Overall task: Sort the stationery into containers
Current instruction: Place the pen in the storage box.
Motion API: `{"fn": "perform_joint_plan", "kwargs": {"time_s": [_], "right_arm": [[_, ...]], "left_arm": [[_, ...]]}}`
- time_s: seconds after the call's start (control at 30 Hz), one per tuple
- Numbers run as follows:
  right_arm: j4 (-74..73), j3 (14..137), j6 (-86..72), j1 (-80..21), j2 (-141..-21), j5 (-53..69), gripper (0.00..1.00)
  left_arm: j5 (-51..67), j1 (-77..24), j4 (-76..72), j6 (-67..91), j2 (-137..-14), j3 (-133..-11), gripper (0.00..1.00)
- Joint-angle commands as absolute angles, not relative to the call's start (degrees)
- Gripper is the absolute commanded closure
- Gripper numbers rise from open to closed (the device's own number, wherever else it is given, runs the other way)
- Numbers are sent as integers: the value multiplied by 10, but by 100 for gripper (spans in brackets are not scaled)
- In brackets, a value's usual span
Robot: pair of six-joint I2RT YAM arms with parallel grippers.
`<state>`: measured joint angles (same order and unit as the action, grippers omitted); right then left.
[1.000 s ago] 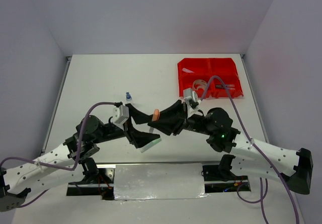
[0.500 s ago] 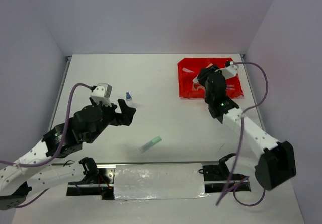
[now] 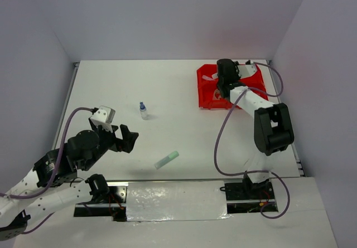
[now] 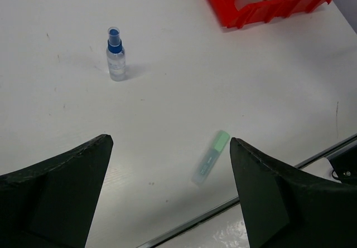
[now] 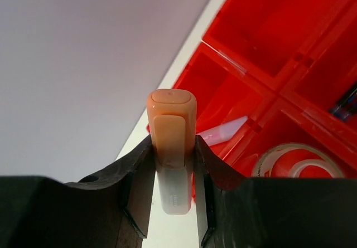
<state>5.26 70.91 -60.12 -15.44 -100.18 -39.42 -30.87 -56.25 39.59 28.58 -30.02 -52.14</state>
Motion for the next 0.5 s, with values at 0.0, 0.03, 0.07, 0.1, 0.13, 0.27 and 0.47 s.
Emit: {"fn": "perform_joint_plan", "kwargs": {"time_s": [0.0, 0.03, 0.07, 0.1, 0.13, 0.27, 0.47], "right_arm": [[64, 744, -681, -147, -1041, -403, 100], [67, 756, -682, -147, -1052, -400, 100], [65, 765, -684, -147, -1076, -397, 100], [57, 772, -692, -147, -1086, -396, 100], [51, 787, -693, -147, -1098, -393, 100], [78, 805, -661, -146, -1139, -371, 100], [99, 795, -652, -146, -1144, -371, 100]], "left_arm": [[-293, -563, 375, 267, -302, -519, 1], [-287, -563, 375, 266, -310, -520, 1], [-285, -563, 376, 265, -315, -521, 1], [-283, -563, 378, 265, -319, -521, 1], [-284, -563, 379, 266, -323, -522, 1], [-278, -563, 375, 264, -317, -520, 1], [-277, -563, 372, 262, -298, -518, 1]]}}
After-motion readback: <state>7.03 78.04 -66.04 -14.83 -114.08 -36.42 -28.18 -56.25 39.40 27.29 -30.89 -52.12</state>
